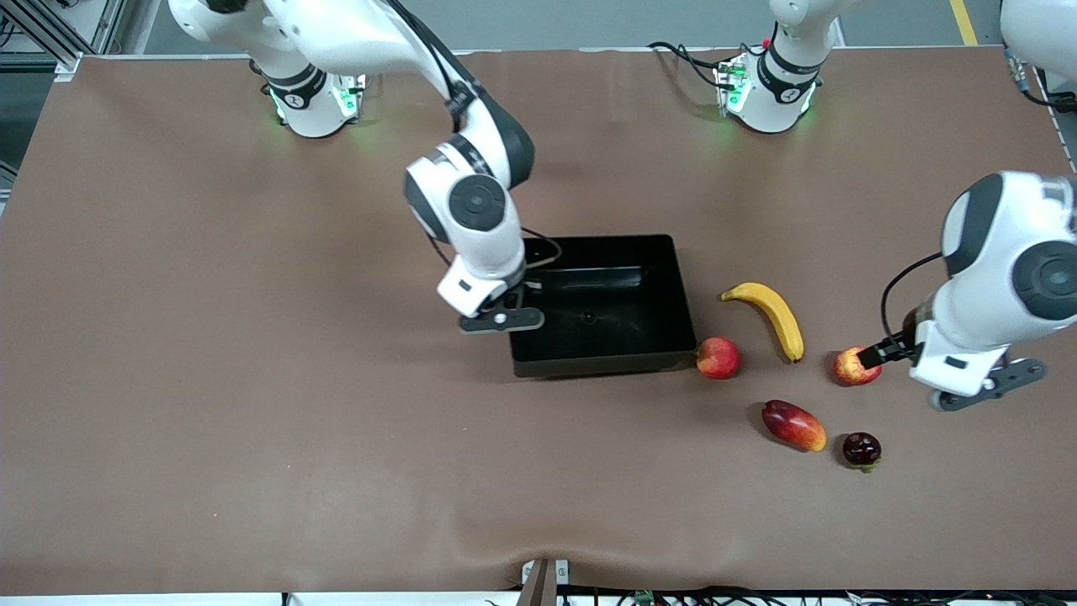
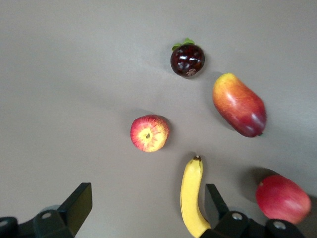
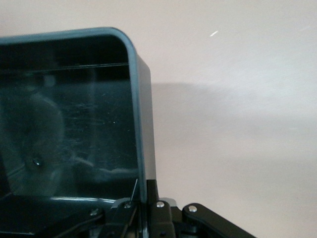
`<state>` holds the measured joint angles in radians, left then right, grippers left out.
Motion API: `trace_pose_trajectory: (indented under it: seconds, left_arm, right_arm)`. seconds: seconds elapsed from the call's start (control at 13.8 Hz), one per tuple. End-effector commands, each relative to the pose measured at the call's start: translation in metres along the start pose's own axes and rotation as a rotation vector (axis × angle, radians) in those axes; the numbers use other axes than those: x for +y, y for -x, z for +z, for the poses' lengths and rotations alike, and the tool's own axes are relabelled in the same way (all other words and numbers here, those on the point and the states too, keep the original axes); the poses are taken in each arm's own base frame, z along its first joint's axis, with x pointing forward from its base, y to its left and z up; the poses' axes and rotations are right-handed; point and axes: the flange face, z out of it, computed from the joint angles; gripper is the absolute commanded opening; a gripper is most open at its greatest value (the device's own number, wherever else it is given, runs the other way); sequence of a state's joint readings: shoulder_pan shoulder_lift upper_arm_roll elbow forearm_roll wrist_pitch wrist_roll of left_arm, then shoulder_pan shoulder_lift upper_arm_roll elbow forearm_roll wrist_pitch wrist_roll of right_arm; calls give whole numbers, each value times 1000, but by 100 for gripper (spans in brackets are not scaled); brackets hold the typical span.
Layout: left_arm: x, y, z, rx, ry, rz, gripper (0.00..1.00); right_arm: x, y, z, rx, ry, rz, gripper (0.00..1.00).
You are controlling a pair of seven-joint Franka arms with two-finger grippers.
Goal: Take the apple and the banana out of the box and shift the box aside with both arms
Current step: 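Drag the empty tray with the right gripper while the left gripper withdraws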
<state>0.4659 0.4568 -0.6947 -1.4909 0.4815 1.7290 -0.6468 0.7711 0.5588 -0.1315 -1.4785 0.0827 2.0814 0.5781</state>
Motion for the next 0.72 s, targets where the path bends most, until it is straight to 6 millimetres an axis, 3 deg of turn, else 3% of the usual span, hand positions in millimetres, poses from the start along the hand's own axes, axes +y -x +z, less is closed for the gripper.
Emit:
trace_pose_trajectory:
  seconds: [0.0,0.22,0.43,0.65]
  left_arm:
    - [-2,14,-51,41,-11,31,100]
    - [-1,46,-111,49,36,80,100]
    - [-4,62,-140,79,33,165,100]
    - [-21,73,-168,101,71,208,100]
  right_arm:
    - [64,-20,-65,5,2,74,0]
    - [155,-46,-91,-59,27,114,0]
    - [241,-62,-90,-125,41,109,0]
    - [361,-70,-89,-159,18,44,0]
